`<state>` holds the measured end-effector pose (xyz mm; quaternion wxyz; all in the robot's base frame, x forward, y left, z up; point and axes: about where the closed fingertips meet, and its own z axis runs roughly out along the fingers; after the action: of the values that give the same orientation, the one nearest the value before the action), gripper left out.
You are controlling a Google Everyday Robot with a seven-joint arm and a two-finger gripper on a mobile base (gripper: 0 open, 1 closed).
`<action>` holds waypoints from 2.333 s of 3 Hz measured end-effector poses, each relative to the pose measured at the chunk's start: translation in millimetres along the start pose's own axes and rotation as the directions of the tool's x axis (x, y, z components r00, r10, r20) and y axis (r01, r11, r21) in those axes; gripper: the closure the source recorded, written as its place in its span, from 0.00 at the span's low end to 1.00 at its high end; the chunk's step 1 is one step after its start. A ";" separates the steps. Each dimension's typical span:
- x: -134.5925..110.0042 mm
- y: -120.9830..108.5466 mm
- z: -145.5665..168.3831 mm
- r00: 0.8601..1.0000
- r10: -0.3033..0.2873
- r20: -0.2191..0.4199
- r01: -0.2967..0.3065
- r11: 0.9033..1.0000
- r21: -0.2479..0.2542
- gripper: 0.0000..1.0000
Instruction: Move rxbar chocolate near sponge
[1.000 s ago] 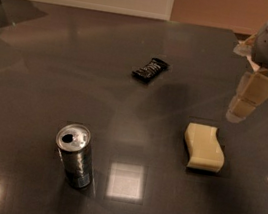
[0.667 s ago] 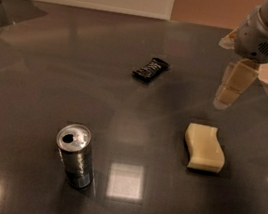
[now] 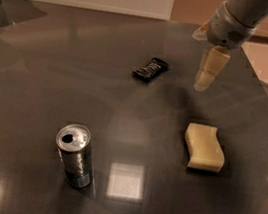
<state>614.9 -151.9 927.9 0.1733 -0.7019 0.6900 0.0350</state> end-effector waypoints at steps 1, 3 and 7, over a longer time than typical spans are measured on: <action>-12.0 -29.6 26.2 0.997 -0.070 0.026 0.071 0.996 -0.046 0.00; -40.8 -64.5 73.8 0.980 -0.191 0.063 0.196 0.977 -0.088 0.00; -67.5 -22.2 112.0 0.882 -0.471 0.001 0.456 0.853 -0.252 0.00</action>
Offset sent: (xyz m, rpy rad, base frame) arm 0.0730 0.0417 -0.0378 -0.0101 0.1621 0.2714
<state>654.9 -55.0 846.7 0.0676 -0.8640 0.4958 0.0557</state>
